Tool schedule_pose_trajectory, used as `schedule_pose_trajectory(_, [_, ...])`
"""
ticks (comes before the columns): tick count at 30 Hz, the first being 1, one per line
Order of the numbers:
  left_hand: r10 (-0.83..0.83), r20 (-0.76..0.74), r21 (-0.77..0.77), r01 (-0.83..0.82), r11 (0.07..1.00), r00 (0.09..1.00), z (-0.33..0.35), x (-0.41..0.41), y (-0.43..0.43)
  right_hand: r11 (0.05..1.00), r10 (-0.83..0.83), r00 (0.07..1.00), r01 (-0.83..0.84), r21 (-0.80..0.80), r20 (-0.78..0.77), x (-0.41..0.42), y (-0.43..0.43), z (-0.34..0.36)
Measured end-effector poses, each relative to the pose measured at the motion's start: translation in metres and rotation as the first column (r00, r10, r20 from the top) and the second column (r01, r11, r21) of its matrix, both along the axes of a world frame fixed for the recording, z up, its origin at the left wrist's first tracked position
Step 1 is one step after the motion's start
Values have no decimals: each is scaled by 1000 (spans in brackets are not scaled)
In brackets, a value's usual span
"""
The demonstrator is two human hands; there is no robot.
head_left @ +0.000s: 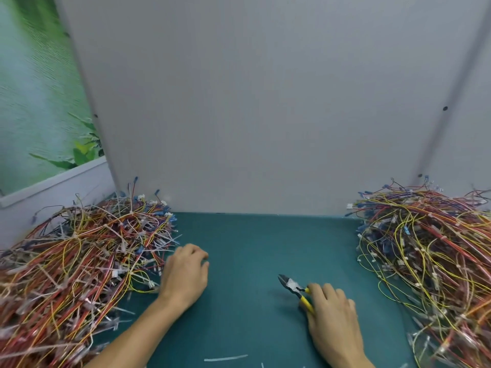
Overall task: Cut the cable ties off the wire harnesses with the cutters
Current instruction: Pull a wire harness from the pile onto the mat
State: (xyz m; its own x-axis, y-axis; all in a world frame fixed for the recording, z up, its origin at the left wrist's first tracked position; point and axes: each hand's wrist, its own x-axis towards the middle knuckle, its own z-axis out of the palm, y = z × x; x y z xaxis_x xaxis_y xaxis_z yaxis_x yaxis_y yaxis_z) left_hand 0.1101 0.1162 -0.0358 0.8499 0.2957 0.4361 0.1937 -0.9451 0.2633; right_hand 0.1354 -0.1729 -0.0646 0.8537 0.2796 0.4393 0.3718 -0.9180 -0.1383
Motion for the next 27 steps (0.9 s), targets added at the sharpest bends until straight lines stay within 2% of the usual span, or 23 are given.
schedule_pose_trajectory(5, [210, 48, 180, -215, 960, 977, 27, 11, 43, 1000, 5, 998, -6, 10, 55, 4, 1, -7])
schedule_pose_trajectory(9, [411, 57, 226, -413, 882, 910, 51, 16, 75, 1000, 8, 996, -11, 28, 90, 7, 1, -10])
schedule_pose_trajectory(14, [592, -114, 315, -536, 783, 798, 62, 14, 101, 1000, -5, 994, 2, 29, 110, 8, 2, -11])
schedule_pose_trajectory(16, [615, -176, 352, -534, 769, 769, 62, 12, 107, 999, -5, 992, 1, 32, 126, 8, 1, -12])
schedule_pose_trajectory(19, [599, -216, 360, -508, 783, 771, 58, 7, 112, 999, -12, 991, 7, 38, 135, 9, 1, -14])
schedule_pose_trajectory(27, [514, -128, 254, -473, 844, 848, 59, -1, 116, 998, -5, 992, -3, 71, 124, 10, 2, -16])
